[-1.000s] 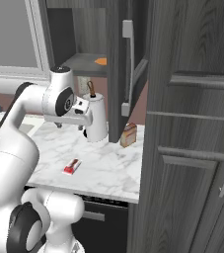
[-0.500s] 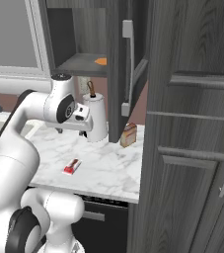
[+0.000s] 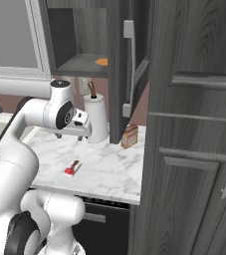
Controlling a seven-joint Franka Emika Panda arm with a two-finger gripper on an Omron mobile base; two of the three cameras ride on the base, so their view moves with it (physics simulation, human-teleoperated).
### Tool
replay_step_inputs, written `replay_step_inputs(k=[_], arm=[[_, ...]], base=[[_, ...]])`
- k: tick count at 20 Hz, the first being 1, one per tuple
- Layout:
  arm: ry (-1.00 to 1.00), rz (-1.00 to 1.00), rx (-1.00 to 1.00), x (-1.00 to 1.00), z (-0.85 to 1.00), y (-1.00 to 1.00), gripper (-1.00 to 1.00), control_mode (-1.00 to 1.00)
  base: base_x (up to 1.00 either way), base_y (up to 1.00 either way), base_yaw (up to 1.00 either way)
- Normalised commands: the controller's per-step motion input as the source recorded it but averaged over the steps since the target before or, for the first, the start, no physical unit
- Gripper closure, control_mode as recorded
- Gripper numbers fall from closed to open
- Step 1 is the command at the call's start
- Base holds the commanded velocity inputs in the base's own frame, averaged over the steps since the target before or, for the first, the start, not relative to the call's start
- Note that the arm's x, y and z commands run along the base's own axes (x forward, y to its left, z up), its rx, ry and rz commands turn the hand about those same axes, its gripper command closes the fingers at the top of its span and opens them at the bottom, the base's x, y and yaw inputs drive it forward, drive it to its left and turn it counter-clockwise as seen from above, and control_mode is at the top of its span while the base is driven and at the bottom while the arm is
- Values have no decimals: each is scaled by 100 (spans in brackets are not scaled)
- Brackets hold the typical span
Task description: Pick the bar and yogurt from the counter and place them in the cabinets closest to them.
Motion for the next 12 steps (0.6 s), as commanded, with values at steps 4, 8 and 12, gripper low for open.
replay_step_inputs(k=[4,8,12], arm=[[0,0,-1,1,-21,13,-100,-100],[0,0,-1,2,-22,15,-100,-100],[0,0,-2,5,-25,6,-100,-100]], base=[[0,0,0],[0,0,0],[0,0,0]])
